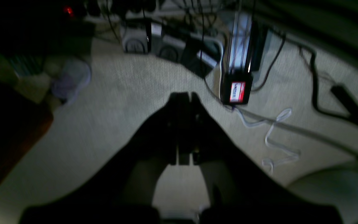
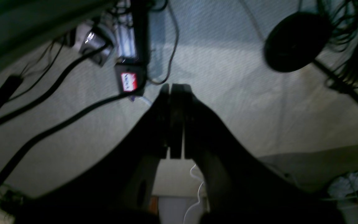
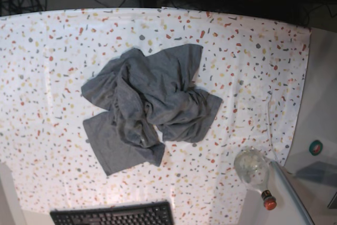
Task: Layout the t-shirt on the table in an organized manner, then fold the t-shirt properly
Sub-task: 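Move the right gripper from rest toward the crumpled grey t-shirt, then lower the right gripper and pinch the grey t-shirt's bunched center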
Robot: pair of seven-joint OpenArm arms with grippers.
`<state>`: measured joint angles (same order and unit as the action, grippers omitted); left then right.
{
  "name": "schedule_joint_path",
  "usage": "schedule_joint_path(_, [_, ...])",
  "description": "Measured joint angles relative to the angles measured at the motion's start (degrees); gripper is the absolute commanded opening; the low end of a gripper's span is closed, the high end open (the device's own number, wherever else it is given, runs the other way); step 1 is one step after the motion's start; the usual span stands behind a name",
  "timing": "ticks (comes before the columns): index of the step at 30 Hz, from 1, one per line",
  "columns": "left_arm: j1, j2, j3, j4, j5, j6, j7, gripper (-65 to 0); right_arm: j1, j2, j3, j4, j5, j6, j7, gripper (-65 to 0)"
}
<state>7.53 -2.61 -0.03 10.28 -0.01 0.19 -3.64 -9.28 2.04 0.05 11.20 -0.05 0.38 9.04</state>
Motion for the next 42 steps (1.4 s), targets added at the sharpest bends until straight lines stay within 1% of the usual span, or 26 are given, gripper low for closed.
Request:
schedule_joint_path(3, [0.8,0.0,0.0,1.7,0.0,0.0,0.0,-65.0,-0.9,0.1,0.0,1.2,0.0,0.0,-0.1,-65.0])
schedule_joint_path(7, [2.6,-0.7,0.6,1.8,0.5,-0.3,0.2,-65.0,-5.3,-0.2,0.8,5.2,0.0,0.0,-0.6,-65.0])
schedule_joint_path(10, [4.8,-2.5,0.3,2.3,0.1,-0.2,0.3,-65.0,-9.5,0.4,7.8,10.5,0.0,0.0,-1.1,-65.0])
schedule_joint_path(12, [7.5,-3.9,0.3,5.1,0.2,-0.2,0.3,-65.0,-12.5,1.0,10.2,15.9,-0.2,-0.2,-2.8,-65.0])
schedule_joint_path(13, [9.5,-4.4,0.4,7.9,0.0,-0.1,0.4,-65.0,-14.5,1.4,10.3,19.8,-0.2,-0.3,-4.4,-65.0])
schedule_joint_path(15, [14.9,-5.0,0.0,16.1,0.0,0.4,0.6,-65.0,-20.3,1.5,10.3,31.0,-0.2,-0.4,-9.5,-65.0])
schedule_joint_path(16, [18.4,-5.4,0.0,21.2,0.0,0.2,0.5,-65.0,-24.0,1.1,10.5,37.6,-0.1,0.4,-11.3,-65.0])
schedule_joint_path(17, [22.2,-5.9,0.0,26.8,-0.1,-0.4,0.1,-65.0,-28.1,0.7,10.6,44.2,0.1,2.1,-13.0,-65.0])
schedule_joint_path(18, [25.5,-6.2,0.0,31.8,0.0,-0.3,0.5,-65.0,-31.4,0.5,10.6,49.5,0.1,3.2,-15.2,-65.0])
schedule_joint_path(19, [29.2,-6.5,-0.2,37.0,-1.1,-0.1,0.9,-65.0,-34.7,0.4,10.6,54.4,0.0,3.5,-18.1,-65.0])
schedule_joint_path(20, [32.8,-6.9,-1.0,41.8,-3.3,-0.3,1.0,-65.0,-37.6,0.2,10.8,58.5,0.0,3.6,-19.4,-65.0])
schedule_joint_path(22, [38.6,-7.9,-2.8,49.7,-8.3,-0.1,1.6,-65.0,-40.5,-0.3,12.7,65.4,-0.1,3.4,-23.0,-65.0])
schedule_joint_path(25, [43.7,-11.3,-4.2,60.1,-14.7,0.3,1.9,-65.0,-40.1,-1.1,15.3,74.1,-0.1,3.4,-26.9,-65.0])
schedule_joint_path(27, [46.3,-13.8,-4.6,67.5,-17.5,0.2,0.5,-65.0,-39.8,-1.3,16.0,79.5,0.3,3.8,-29.8,-65.0])
schedule_joint_path(29, [49.9,-15.9,-4.6,73.1,-20.3,0.0,0.2,-65.0,-40.9,-1.4,17.0,84.8,0.3,3.9,-34.5,-65.0])
schedule_joint_path(32, [53.9,-16.8,-4.4,80.1,-23.2,1.0,2.9,-65.0,-41.3,-1.2,17.2,93.2,-0.2,3.3,-37.6,-65.0])
schedule_joint_path(35, [54.9,-17.2,-4.3,91.5,-24.0,0.0,2.1,-65.0,-35.6,-1.5,16.8,101.5,0.5,3.9,-39.3,-65.0])
schedule_joint_path(37, [54.0,-17.9,-4.7,98.0,-24.0,-0.1,0.2,-65.0,-29.9,-1.3,16.7,103.9,0.4,3.9,-41.2,-65.0])
schedule_joint_path(39, [52.7,-17.3,-6.1,99.8,-24.1,0.0,1.1,-65.0,-24.2,-1.3,16.2,102.9,-0.4,3.5,-46.6,-65.0])
schedule_joint_path(41, [49.1,-16.8,-7.0,99.6,-24.1,0.9,3.8,-65.0,-18.5,-0.8,12.5,101.7,-0.5,3.2,-51.7,-65.0])
schedule_joint_path(42, [46.4,-16.7,-7.3,99.7,-24.2,0.8,5.0,-65.0,-15.6,-0.8,9.8,101.7,-0.3,3.5,-52.8,-65.0])
